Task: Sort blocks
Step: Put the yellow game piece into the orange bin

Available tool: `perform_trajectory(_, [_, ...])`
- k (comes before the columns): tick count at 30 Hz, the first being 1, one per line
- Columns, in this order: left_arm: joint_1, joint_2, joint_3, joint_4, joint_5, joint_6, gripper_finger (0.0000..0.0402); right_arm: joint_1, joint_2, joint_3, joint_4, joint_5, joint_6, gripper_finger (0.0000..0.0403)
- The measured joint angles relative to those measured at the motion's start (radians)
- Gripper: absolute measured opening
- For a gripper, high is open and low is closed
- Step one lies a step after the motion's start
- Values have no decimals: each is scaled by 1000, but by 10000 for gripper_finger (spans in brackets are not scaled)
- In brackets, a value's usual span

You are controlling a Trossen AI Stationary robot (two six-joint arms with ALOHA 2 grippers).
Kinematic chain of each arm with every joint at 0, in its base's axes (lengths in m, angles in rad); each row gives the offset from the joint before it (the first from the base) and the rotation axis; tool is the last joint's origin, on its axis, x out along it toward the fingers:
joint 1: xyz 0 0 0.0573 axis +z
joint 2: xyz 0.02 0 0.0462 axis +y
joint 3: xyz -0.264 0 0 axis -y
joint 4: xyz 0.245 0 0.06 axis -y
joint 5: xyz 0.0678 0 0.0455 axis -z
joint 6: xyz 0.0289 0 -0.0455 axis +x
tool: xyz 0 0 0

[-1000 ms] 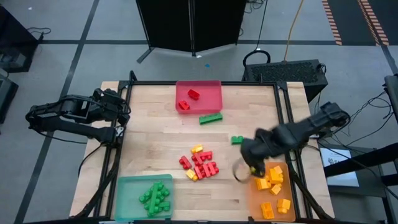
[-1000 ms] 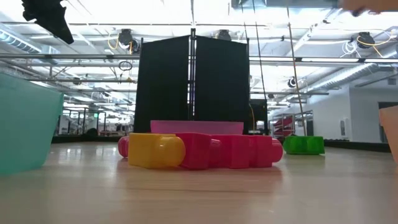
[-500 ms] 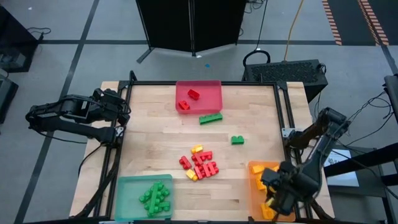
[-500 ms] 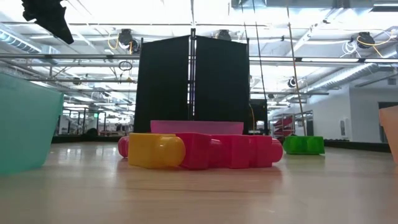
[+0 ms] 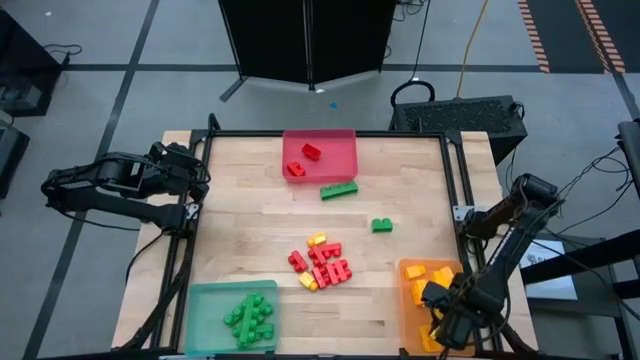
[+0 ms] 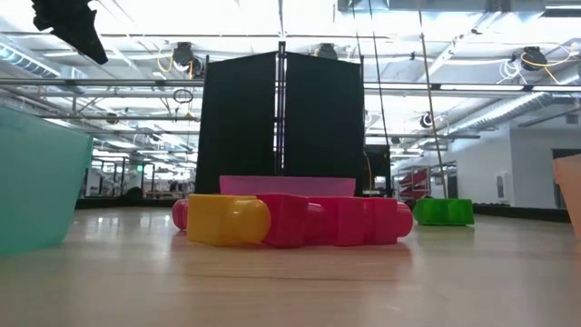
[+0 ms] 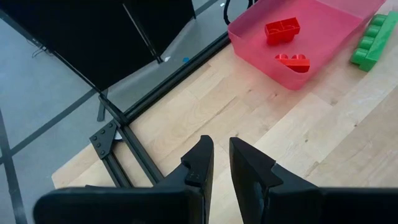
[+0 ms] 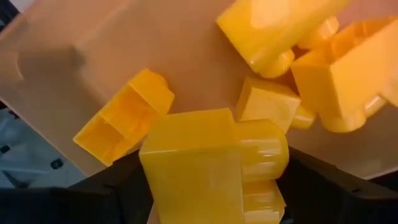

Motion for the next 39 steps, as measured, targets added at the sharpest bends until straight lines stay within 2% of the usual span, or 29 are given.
perform_trajectory(6, [0, 0, 0, 0, 0, 0, 59, -47, -1, 37, -3, 0, -92, 311])
perform_trajectory(11, [0, 0, 0, 0, 0, 0, 59, -84, -2, 69, -74, 0, -137, 339])
perform_trajectory(16, [0, 0, 0, 0, 0, 0, 59, -184, -2, 150, -132, 27, -251, 355])
perform_trajectory(23, [0, 0, 0, 1, -3, -1, 59, -401, -2, 273, -115, 256, -561, 356])
perform_trajectory(26, [0, 0, 0, 1, -5, -1, 59, -510, -2, 280, -35, 411, -755, 356])
perform_trajectory(28, [0, 0, 0, 1, -5, -1, 59, -592, 9, 281, 71, 452, -901, 356])
perform_trajectory(30, [0, 0, 0, 1, -5, -1, 59, -672, 39, 281, 204, 422, -1025, 356])
perform_trajectory(34, [0, 0, 0, 1, -4, -1, 59, -786, 130, 280, 441, 287, -1250, 356])
perform_trajectory(39, [0, 0, 0, 0, -4, -1, 59, -875, 233, 280, 523, 204, -1403, 356])
